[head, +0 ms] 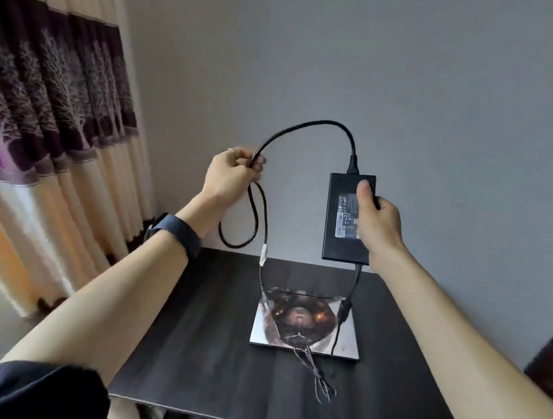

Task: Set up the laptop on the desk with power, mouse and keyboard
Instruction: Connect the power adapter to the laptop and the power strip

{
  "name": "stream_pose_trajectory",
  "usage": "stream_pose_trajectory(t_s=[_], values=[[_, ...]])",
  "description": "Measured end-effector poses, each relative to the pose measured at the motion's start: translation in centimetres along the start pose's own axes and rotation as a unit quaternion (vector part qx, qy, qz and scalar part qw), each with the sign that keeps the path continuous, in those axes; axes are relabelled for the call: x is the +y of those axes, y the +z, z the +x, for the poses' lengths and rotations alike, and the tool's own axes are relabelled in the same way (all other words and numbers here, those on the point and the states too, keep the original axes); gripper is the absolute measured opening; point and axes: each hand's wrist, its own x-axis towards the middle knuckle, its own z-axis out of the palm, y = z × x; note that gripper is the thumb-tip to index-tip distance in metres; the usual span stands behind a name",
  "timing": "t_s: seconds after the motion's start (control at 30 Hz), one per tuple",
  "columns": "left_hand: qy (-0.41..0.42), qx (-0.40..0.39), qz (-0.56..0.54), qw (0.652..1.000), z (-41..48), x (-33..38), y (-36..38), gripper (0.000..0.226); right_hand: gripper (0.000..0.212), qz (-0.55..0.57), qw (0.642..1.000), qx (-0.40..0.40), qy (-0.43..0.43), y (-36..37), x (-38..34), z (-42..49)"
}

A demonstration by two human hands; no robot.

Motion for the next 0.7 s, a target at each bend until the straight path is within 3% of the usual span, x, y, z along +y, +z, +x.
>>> stream_pose_trajectory(t_s=[0.1, 0.17, 0.2, 0.33, 0.47, 0.53, 0.63, 0.7], values=[[-0.028, -0.135, 0.047, 0.989, -2.7, -1.5, 4.9, 0.020, 0.048, 0.046, 0.998, 0.018, 0.030, -1.6, -0.8, 2.6], [-0.065, -0.199, 0.023, 0.978, -4.2, -2.7, 8.5, 0.008, 0.049, 0.072, 0.995, 0.026, 0.056, -2.6, -0.7, 4.4], [-0.088, -0.222, 0.011, 0.971, -4.7, -3.5, 10.1, 0.002, 0.050, 0.081, 0.994, 0.029, 0.071, -3.0, -0.4, 5.2], [-0.159, -0.292, 0.006, 0.943, -5.1, -7.8, 15.8, 0.023, 0.051, 0.109, 0.982, 0.053, 0.145, -4.8, 1.3, 8.5], [-0.162, -0.354, -0.029, 0.921, -4.9, -10.6, 19.9, 0.013, 0.045, 0.173, 0.960, 0.087, 0.201, -6.4, 2.0, 12.3], [-0.155, -0.367, -0.011, 0.917, -3.9, -11.2, 21.2, 0.028, 0.041, 0.185, 0.955, 0.101, 0.209, -6.8, 2.3, 14.1], [-0.160, -0.367, 0.009, 0.916, -1.1, -11.8, 22.8, 0.069, 0.035, 0.223, 0.944, 0.125, 0.210, -7.0, 2.5, 17.2], [-0.156, -0.368, 0.006, 0.917, 0.8, -12.2, 23.6, 0.067, 0.033, 0.259, 0.932, 0.141, 0.210, -6.8, 2.7, 19.3]])
